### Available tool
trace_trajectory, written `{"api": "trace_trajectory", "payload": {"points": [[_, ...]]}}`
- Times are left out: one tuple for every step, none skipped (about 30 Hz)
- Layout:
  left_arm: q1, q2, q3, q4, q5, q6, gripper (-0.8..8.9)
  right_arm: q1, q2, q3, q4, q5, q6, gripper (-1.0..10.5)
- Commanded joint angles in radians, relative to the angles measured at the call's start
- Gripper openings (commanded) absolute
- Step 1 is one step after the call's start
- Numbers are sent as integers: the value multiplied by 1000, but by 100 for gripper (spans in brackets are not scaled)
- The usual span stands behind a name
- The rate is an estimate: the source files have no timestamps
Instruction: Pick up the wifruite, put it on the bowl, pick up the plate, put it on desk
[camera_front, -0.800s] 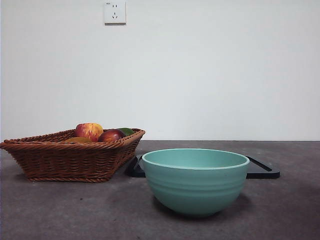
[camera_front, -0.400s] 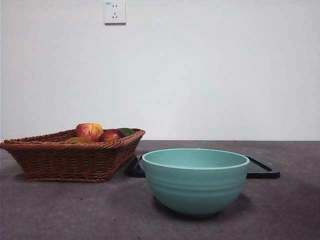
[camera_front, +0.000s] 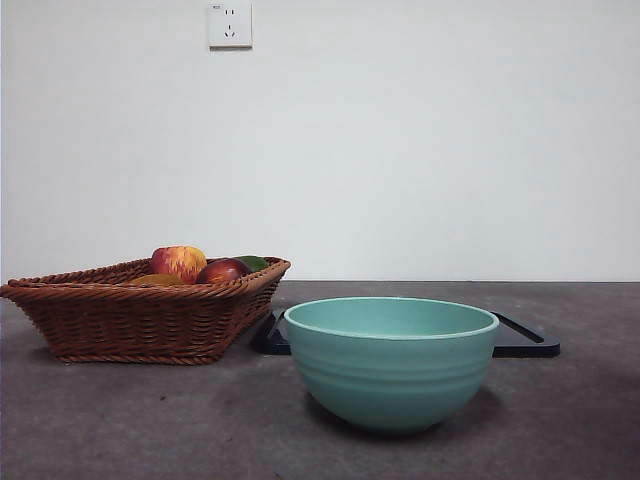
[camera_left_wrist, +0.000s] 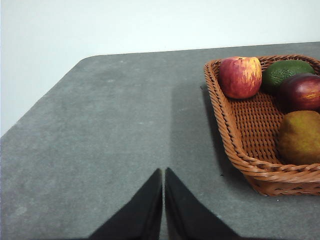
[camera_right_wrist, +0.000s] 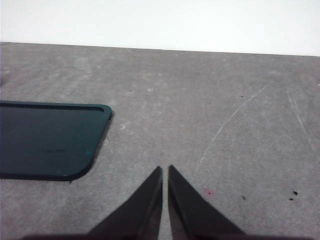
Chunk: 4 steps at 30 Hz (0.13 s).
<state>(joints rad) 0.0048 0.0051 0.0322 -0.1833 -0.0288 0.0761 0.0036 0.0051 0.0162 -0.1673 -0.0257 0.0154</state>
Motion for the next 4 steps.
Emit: {"api": "trace_trajectory", "payload": {"points": [[2, -2, -20, -6, -5, -10, 7, -2, -2, -5, 11, 1, 10, 12], [2, -2, -20, -6, -5, -10, 7, -2, -2, -5, 11, 1, 10, 12], [2, -2, -20, -6, -5, -10, 7, -2, -2, -5, 11, 1, 10, 12], [2, -2, -20, -6, -5, -10, 7, -2, -2, -5, 11, 1, 9, 12]]}}
